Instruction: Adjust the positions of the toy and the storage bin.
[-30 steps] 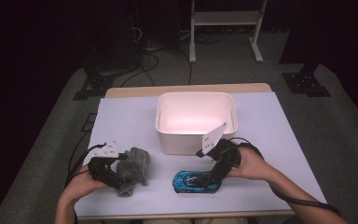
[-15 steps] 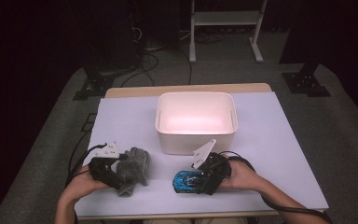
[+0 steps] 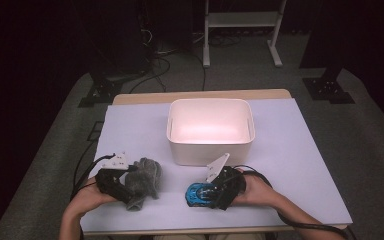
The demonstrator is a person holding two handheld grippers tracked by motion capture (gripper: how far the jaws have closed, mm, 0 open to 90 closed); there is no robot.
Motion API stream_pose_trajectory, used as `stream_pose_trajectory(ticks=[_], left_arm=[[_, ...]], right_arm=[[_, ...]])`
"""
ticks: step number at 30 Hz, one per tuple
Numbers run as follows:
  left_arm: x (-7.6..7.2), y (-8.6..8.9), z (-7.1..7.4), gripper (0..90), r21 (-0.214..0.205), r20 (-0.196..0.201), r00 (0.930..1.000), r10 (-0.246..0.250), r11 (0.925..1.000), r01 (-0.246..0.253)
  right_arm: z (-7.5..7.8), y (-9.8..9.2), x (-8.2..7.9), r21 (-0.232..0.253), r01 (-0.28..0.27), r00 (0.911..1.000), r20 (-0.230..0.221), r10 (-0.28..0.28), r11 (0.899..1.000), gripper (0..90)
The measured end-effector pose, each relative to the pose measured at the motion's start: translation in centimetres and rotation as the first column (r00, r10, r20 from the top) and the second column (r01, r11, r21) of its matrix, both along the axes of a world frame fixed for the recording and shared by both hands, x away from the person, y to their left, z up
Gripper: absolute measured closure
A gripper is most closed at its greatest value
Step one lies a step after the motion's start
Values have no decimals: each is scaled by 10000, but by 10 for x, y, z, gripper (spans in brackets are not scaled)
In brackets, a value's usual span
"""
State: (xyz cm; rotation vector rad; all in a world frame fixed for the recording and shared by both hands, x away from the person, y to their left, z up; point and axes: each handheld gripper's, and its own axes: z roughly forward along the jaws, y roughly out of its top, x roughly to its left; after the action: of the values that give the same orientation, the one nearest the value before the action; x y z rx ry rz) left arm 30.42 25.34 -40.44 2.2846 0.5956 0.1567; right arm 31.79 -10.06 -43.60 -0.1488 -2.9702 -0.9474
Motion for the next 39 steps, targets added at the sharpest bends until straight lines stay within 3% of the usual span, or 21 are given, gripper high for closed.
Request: stream_pose_trajectory(ticks=[12,23,27,34,39], left_arm=[[0,0,0,65,-21,-26,10000,-40,10000,40],[0,-1,-1,66,16,-50,10000,-71,10000,71],[0,-2,-1,65,-20,-69,10000,-66,10000,66],[0,-2,-1,65,10,-82,9999,-72,10000,72],[0,-3,-2,65,16,-89,9999,-86,10000,86]], right_arm=[[-10,0,-1,-132,61,9998,181,-58,9999,140],[-13,-10,-2,116,365,9992,176,-367,9993,140],[-15,-10,-6,170,303,9983,498,-311,9994,131],[-17,-13,-5,394,271,9983,511,-291,9989,129],[-16,-11,-6,281,312,9981,530,-326,9991,136]])
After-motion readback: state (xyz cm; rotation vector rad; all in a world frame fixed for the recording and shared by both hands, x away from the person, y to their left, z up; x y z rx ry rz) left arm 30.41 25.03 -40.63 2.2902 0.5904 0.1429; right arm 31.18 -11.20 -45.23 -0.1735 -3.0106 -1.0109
